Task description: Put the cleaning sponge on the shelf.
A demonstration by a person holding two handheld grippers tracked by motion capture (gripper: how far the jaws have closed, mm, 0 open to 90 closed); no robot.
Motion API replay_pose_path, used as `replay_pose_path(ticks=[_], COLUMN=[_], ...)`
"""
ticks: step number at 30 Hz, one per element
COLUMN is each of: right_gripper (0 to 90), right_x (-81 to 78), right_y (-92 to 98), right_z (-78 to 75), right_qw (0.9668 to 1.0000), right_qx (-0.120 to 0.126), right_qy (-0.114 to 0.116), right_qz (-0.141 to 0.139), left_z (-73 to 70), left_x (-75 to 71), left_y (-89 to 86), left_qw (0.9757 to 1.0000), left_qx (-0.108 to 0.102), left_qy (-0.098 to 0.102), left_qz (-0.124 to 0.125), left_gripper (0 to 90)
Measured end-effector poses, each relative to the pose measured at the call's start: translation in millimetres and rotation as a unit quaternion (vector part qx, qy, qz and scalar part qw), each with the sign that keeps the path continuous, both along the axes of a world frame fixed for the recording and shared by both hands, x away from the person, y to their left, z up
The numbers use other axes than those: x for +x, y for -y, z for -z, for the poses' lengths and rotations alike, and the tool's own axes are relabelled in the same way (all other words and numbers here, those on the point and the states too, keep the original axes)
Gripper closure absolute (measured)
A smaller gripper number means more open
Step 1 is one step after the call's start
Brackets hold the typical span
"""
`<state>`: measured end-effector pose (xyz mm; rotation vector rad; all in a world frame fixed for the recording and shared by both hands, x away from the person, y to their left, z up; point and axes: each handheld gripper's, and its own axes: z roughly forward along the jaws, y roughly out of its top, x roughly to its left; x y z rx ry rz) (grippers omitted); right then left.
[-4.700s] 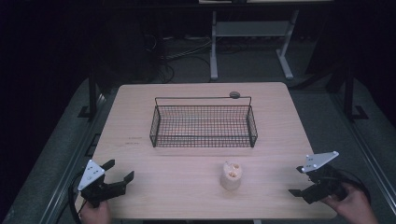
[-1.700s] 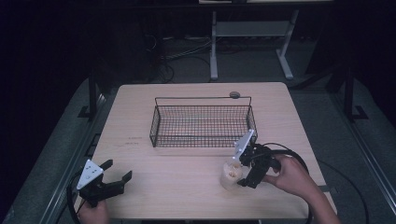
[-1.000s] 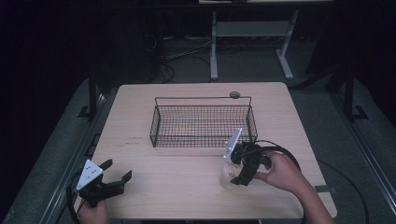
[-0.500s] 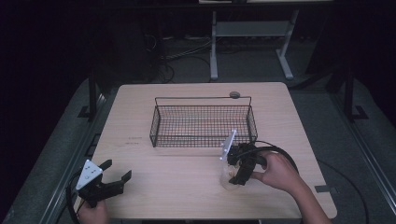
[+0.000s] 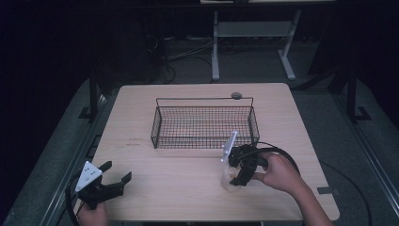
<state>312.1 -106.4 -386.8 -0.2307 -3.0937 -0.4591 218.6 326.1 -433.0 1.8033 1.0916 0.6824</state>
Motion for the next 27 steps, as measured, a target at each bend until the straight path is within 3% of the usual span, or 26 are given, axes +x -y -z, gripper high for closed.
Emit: replay_pose_path(ticks=[27], right_gripper=[29.1], right_x=[10.5], right_y=[-7.2], right_z=[-33.0], right_qw=[0.9997], right_qx=[0.022], right_qy=[0.001], right_qz=[-0.008], left_z=[-0.3], left_x=[-0.7], left_y=[1.5], left_qw=[1.0], left_qx=[0.001], left_qy=[0.001], left_qz=[0.001], left_gripper=[13.9])
